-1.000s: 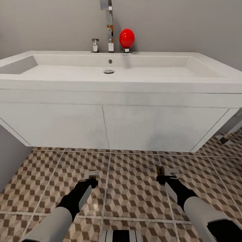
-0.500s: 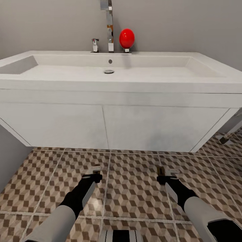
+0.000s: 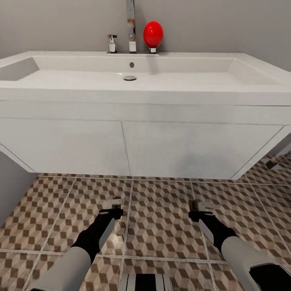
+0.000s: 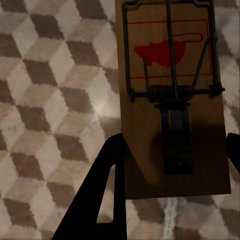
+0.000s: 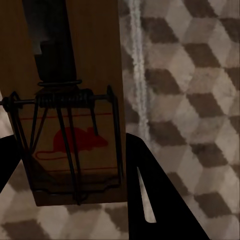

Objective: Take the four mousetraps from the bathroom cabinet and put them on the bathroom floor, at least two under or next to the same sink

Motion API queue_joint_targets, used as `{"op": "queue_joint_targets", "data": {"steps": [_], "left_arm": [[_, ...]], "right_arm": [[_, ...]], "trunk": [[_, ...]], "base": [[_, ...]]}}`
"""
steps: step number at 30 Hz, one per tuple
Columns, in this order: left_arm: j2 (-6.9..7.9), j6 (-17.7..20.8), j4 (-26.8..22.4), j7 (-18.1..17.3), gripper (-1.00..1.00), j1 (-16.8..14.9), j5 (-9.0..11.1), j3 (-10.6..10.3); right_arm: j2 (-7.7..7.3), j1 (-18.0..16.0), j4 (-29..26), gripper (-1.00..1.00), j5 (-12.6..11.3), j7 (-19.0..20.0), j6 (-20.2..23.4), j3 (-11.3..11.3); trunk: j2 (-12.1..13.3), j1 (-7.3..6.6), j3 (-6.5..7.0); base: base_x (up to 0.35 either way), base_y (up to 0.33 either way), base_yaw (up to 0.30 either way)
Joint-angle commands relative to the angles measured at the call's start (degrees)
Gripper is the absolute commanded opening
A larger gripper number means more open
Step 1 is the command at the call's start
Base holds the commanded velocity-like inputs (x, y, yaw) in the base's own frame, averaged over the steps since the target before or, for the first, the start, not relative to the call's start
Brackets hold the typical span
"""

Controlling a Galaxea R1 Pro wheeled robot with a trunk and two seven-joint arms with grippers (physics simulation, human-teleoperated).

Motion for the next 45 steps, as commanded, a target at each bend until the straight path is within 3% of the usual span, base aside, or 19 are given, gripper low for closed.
{"op": "queue_joint_targets", "data": {"steps": [1,11,39,45], "left_arm": [[0.07,0.26,-0.41,0.59,-1.0,-0.04,0.53,-0.27],[0.19,0.93,-5.58,0.61,-1.0,-0.1,0.66,-0.15],[0.33,0.3,-5.87,0.67,-1.0,-0.11,0.56,-0.18],[0.37,0.31,-5.85,0.67,-1.0,-0.11,0.53,-0.19]], "right_arm": [[-0.06,-0.01,-0.29,-1.0,-0.72,-0.43,0.3,0.49],[0.0,-0.01,-0.63,-1.0,-0.71,-0.43,0.3,0.49],[-0.04,-0.01,-0.64,-1.0,-0.72,-0.38,0.3,0.48],[-0.05,-0.01,-0.71,-1.0,-0.72,-0.38,0.3,0.36]], "trunk": [[-0.03,0.01,-0.27],[-0.17,0.27,-2.49],[-0.54,0.99,-8.69],[-0.54,0.99,-8.69]], "base": [[0.0,0.0,0.0],[0.0,0.0,0.0],[0.0,0.0,0.0],[0.0,0.0,0.0]]}}
